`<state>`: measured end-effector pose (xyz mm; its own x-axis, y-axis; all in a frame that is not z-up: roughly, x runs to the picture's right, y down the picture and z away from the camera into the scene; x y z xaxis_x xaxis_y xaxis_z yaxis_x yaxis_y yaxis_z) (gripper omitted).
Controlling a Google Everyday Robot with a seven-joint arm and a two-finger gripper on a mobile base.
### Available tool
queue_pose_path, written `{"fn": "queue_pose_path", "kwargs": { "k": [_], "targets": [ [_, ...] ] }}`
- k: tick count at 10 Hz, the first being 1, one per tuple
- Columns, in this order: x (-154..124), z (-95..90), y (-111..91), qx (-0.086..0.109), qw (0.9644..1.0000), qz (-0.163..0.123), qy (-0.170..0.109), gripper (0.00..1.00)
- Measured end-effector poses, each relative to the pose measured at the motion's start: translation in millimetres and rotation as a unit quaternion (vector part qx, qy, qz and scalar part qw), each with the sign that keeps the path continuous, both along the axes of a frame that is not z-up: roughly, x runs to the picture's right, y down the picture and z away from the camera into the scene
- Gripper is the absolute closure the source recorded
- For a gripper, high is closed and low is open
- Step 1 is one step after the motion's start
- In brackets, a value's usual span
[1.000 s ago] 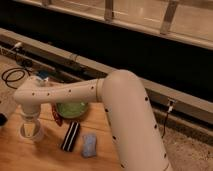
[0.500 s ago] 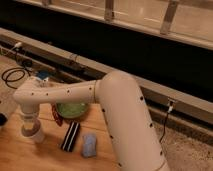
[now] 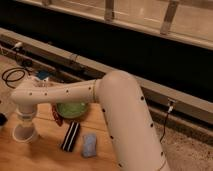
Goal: Place the ceramic cup in the ceramic bowl
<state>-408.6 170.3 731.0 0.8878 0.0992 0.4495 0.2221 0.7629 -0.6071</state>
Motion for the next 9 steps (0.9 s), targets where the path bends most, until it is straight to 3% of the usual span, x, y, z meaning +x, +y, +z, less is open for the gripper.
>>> {"fn": "queue_pose_path", "kwargs": {
  "k": [5, 9],
  "targets": [
    [16, -43.0, -33, 0.036, 0.9993, 0.001, 0.011, 1.00],
    [98, -53.6, -57, 0.053, 0.9963, 0.049, 0.046, 1.00]
  ]
}}
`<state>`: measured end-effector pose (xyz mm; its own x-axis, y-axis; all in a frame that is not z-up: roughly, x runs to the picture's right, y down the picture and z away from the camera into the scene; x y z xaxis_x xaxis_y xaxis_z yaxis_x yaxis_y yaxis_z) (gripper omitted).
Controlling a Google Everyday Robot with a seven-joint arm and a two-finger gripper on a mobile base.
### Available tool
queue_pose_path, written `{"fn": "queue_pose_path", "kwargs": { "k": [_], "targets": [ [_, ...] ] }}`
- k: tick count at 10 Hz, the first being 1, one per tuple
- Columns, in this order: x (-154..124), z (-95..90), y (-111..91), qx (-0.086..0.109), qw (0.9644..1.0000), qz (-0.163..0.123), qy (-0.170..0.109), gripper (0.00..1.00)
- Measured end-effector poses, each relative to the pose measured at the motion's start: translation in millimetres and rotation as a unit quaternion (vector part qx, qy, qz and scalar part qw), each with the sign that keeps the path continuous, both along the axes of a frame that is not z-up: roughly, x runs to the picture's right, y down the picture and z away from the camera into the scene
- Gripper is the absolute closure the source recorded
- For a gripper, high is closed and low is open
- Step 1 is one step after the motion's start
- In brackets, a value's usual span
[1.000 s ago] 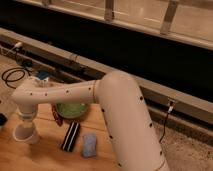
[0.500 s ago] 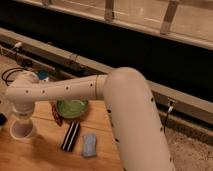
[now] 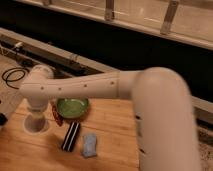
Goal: Place the ceramic cup in the ceramic bowl
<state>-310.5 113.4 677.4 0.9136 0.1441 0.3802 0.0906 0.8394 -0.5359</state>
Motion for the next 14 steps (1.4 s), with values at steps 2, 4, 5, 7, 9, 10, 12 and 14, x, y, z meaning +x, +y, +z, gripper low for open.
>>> {"fn": "queue_pose_path", "kwargs": {
  "k": [2, 4, 5, 7, 9, 10, 12, 14],
  "targets": [
    [34, -4.8, -5, 0.005, 0.9996, 0.027, 0.005, 1.00],
    [41, -5.6, -5, 0.006, 0.9994, 0.032, 0.007, 1.00],
    [39, -6.1, -5, 0.006, 0.9995, 0.032, 0.006, 1.00],
    [41, -5.0, -6, 0.006, 0.9994, 0.032, 0.008, 1.00],
    [42, -7.7, -11, 0.014, 0.9993, 0.031, 0.014, 1.00],
    [46, -11.7, -22, 0.028, 0.9990, 0.030, 0.020, 1.00],
    [55, -28.1, -50, 0.050, 0.9977, 0.027, 0.039, 1.00],
    [78, -26.7, -81, 0.063, 0.9955, 0.023, 0.067, 1.00]
  ]
}}
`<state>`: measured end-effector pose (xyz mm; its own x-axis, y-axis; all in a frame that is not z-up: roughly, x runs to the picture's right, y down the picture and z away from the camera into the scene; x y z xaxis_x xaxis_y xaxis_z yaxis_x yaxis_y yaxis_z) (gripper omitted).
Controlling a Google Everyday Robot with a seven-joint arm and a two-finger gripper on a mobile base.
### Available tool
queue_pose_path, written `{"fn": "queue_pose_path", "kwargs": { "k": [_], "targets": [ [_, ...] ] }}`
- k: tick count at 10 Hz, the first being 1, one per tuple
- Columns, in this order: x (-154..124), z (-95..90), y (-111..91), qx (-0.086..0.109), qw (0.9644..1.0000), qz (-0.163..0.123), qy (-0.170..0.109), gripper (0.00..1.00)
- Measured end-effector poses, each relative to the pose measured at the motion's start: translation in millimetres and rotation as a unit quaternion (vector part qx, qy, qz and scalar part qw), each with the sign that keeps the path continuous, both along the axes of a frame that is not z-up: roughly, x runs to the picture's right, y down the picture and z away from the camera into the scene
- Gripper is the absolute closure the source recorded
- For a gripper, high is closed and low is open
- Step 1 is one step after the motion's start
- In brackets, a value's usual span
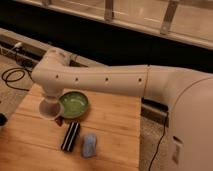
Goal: Place the ceramic cup in the ceramic bowl
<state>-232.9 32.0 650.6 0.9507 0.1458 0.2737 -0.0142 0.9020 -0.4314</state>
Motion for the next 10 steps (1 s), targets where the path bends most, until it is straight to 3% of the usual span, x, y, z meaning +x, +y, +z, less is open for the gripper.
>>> {"fn": "queue_pose_path", "kwargs": {
  "k": [2, 4, 7, 10],
  "targets": [
    [17, 14.4, -13, -0.004, 0.9999, 0.003, 0.013, 1.00],
    [37, 49.7, -20, -0.020, 0.9996, 0.017, 0.010, 1.00],
    [45, 100.1, -21, -0.048, 0.9981, 0.028, -0.027, 1.00],
    [29, 128.3, -28, -0.071, 0.9958, 0.017, -0.056, 1.00]
  ]
}}
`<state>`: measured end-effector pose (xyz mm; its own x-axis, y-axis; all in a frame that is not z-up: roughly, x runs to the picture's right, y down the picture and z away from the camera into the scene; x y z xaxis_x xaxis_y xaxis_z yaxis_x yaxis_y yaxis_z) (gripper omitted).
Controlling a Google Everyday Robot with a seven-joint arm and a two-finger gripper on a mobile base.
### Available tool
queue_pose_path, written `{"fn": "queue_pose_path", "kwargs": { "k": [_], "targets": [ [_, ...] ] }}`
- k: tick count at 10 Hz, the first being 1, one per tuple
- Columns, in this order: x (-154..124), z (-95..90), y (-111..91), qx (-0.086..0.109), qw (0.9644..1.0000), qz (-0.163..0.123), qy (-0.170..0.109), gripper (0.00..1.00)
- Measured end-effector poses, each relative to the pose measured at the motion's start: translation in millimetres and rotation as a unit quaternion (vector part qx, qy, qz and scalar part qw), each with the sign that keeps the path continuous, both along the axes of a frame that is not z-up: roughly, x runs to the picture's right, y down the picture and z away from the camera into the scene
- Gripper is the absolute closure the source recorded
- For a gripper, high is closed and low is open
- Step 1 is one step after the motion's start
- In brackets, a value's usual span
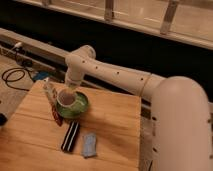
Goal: Place the ceramic cup in the ceramic bowl
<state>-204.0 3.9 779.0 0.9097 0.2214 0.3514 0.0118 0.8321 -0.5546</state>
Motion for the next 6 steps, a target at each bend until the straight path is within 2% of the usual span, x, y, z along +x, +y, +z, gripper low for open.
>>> {"fn": "queue_pose_path", "kwargs": {
  "k": [2, 4, 6],
  "targets": [
    [-5, 14.2, 3, -0.018, 0.9998, -0.012, -0.001, 1.00],
    [1, 30.5, 17, -0.041, 0.9989, -0.019, 0.013, 1.00],
    [12, 32.1, 23, -0.049, 0.9984, -0.013, 0.025, 1.00]
  ]
}}
